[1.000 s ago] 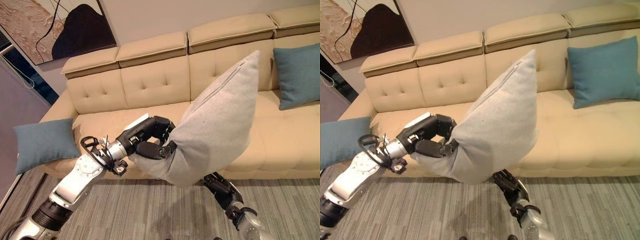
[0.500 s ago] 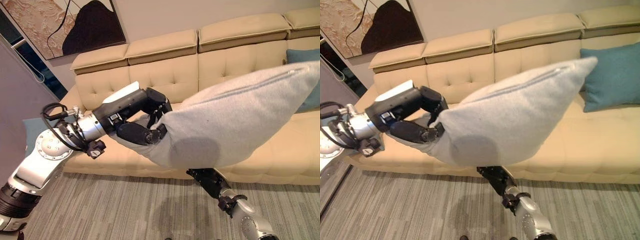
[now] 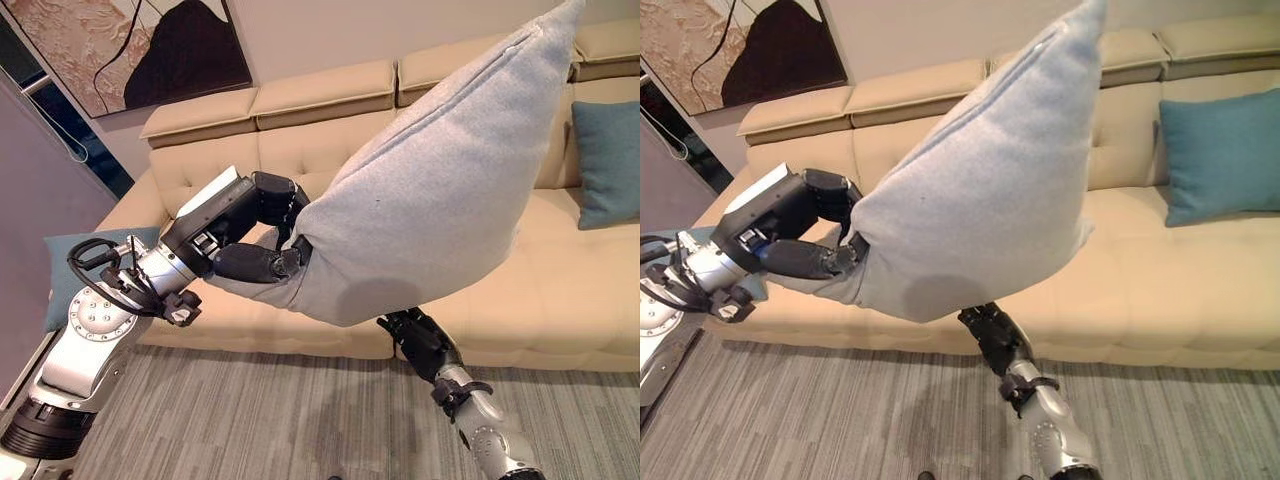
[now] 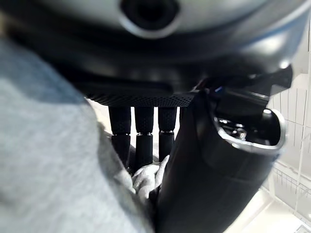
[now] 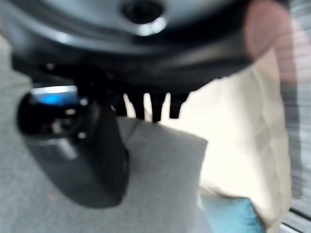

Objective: Pick up all the scattered cushions and arrange them neatly on the sofa.

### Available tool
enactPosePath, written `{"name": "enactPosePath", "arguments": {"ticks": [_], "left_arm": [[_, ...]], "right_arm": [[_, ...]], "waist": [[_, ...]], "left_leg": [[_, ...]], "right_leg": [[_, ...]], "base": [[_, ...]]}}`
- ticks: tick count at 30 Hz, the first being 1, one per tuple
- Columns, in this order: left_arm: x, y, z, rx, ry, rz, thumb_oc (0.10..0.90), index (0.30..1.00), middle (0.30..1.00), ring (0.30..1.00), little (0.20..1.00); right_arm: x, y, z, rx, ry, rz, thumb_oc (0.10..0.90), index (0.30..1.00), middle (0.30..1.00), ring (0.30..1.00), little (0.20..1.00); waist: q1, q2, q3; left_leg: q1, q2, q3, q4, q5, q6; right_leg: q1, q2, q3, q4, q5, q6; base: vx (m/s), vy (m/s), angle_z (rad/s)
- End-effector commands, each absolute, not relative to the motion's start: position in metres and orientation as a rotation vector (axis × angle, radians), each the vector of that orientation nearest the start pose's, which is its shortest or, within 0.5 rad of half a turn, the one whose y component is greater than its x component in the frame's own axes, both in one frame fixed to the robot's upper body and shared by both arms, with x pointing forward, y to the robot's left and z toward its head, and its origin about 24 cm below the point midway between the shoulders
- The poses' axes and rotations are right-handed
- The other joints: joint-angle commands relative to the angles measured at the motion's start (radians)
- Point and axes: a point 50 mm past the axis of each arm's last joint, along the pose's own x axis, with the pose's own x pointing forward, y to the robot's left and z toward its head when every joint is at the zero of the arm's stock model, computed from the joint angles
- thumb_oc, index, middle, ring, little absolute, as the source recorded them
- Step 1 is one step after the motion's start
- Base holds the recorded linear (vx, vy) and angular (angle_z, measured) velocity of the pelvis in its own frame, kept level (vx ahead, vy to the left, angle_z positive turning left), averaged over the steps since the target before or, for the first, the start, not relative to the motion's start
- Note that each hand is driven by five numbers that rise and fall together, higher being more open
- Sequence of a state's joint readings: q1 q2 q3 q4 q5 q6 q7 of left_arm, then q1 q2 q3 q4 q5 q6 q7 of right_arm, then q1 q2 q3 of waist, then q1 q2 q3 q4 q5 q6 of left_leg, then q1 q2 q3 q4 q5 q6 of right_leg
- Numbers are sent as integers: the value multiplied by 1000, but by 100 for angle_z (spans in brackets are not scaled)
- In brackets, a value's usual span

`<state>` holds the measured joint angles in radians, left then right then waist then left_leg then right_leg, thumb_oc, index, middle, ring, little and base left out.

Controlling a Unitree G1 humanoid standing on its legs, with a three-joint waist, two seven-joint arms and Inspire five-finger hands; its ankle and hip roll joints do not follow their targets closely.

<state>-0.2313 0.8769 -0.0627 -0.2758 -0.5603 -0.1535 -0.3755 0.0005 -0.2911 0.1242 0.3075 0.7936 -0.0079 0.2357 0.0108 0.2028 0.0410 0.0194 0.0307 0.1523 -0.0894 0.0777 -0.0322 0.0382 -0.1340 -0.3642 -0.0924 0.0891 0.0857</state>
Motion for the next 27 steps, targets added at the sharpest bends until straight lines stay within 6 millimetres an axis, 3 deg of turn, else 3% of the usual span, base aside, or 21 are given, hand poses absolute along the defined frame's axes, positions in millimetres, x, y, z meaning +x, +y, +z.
{"name": "enactPosePath", "arguments": {"ticks": [1,8,14,17,18,19,21,22,27], "left_arm": [[253,197,271,259,-876,-551,400,300,300,300,300],[256,199,258,169,-868,-479,400,300,300,300,300],[259,207,227,80,-768,-410,400,300,300,300,300],[261,205,201,-6,-690,-382,400,300,300,300,300],[262,200,183,-63,-632,-369,400,300,300,300,300],[262,200,182,-64,-632,-369,400,300,300,300,300],[263,193,157,-111,-544,-348,400,300,300,300,300],[263,193,157,-112,-543,-348,400,300,300,300,300],[261,183,113,-156,-368,-341,400,300,300,300,300]], "right_arm": [[274,-144,65,647,-174,389,400,300,300,300,300],[274,-142,76,674,-230,384,400,300,300,300,300],[271,-150,76,652,-238,345,400,300,300,300,300],[269,-158,78,617,-245,317,400,300,300,300,300],[269,-164,80,579,-255,297,400,300,300,300,300],[268,-164,80,578,-254,296,400,300,300,300,300],[269,-173,85,512,-275,258,400,300,300,300,300],[268,-173,85,511,-275,257,400,300,300,300,300],[266,-187,94,437,-311,207,400,300,300,300,300]], "waist": [[-10,-59,-100],[-13,-60,-98],[-15,-69,-95],[-16,-80,-92],[-19,-90,-88],[-18,-89,-89],[-22,-107,-85],[-21,-106,-85],[-29,-133,-78]], "left_leg": [[71,-28,-7,2,-128,-39],[74,-28,-7,2,-129,-38],[73,-23,-4,2,-129,-38],[73,-20,-3,2,-128,-38],[73,-18,-3,2,-128,-37],[73,-18,-3,2,-128,-37],[70,-14,-3,2,-127,-37],[70,-14,-3,2,-127,-37],[57,-4,-1,2,-118,-37]], "right_leg": [[67,-51,-45,5,-60,76],[71,-51,-44,5,-62,73],[68,-50,-41,5,-63,72],[69,-47,-39,5,-64,69],[68,-45,-39,5,-65,68],[68,-45,-39,5,-65,68],[67,-41,-37,5,-68,65],[67,-41,-36,5,-68,64],[53,-35,-32,5,-65,62]], "base": [[0,0,0],[0,0,0],[-2,-2,-2],[-1,-3,-1],[0,0,0],[0,0,0],[0,0,0],[0,0,0],[0,0,0]]}}
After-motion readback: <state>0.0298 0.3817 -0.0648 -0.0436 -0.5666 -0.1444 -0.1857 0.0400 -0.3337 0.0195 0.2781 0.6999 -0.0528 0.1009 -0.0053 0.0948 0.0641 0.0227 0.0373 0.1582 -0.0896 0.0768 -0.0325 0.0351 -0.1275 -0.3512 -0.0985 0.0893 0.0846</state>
